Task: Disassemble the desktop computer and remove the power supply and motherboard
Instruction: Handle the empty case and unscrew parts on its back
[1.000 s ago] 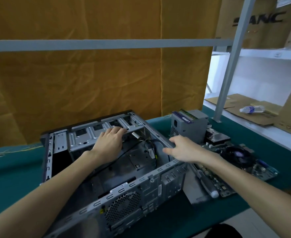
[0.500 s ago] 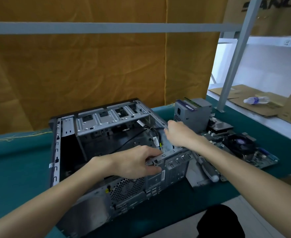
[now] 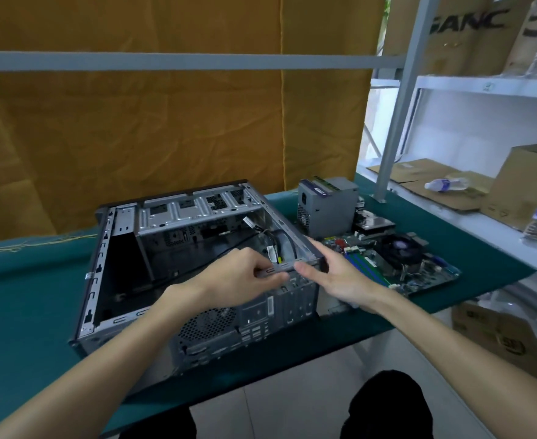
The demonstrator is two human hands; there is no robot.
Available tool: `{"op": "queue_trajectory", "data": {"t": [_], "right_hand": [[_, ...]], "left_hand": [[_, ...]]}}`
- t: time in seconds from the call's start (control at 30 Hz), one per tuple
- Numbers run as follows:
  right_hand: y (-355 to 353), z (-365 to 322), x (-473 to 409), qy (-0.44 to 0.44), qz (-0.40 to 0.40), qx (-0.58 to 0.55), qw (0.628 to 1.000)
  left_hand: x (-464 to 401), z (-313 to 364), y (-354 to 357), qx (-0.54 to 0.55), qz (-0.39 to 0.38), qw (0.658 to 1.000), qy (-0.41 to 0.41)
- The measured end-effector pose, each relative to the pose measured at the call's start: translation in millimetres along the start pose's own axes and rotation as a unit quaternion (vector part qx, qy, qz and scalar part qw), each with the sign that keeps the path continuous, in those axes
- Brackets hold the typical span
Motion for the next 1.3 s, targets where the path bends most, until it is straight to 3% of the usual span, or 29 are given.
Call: {"op": "queue_trajectory", "data": {"t": [0.1,0.27,0.37,0.6,0.73,0.93,1.03,1.2,1.3], "right_hand": [[1,-1,8,-0.011,0.003,-0.031,0.999],[6,10,11,0.065,0.008,-0.197,0.978],[13,6,17,0.083,-0.042,-0.273,0.958],[-2,6,15,0.034,0.035,-0.138,0.989],[6,8,19,0.02,0.039,-0.145,0.988],[17,6,18,0.071,0.048,-0.265,0.96],[19,1,17,0.107,0.066,-0.269,0.955],[15,2,24,0.093,0.024,-0.282,0.955],[15,4,26,0.094,0.0,-0.228,0.969]], "left_hand": [[0,-2,2,0.021,0.006,1.0,-0.021],[-6,-10,1,0.079,-0.009,0.992,-0.095],[-6,-16,1,0.099,-0.033,0.981,-0.166],[-7,-20,-1,0.075,-0.052,0.959,-0.267],[-6,-19,1,0.071,-0.068,0.959,-0.266],[-5,-19,3,0.073,-0.095,0.959,-0.257],[-6,-16,4,0.069,-0.086,0.97,-0.217],[-6,-13,5,0.093,-0.049,0.983,-0.153],[-7,-10,7,0.038,-0.06,0.99,-0.12]]}}
Point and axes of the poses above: each hand's wrist, its own x-axis away from the middle knuckle, its own y-axis out of the palm, z = x × y, the point moved 6 cm from there along -x, towards the middle knuckle, and after that the axes turned 12 degrees about x, right-handed, at the moved point
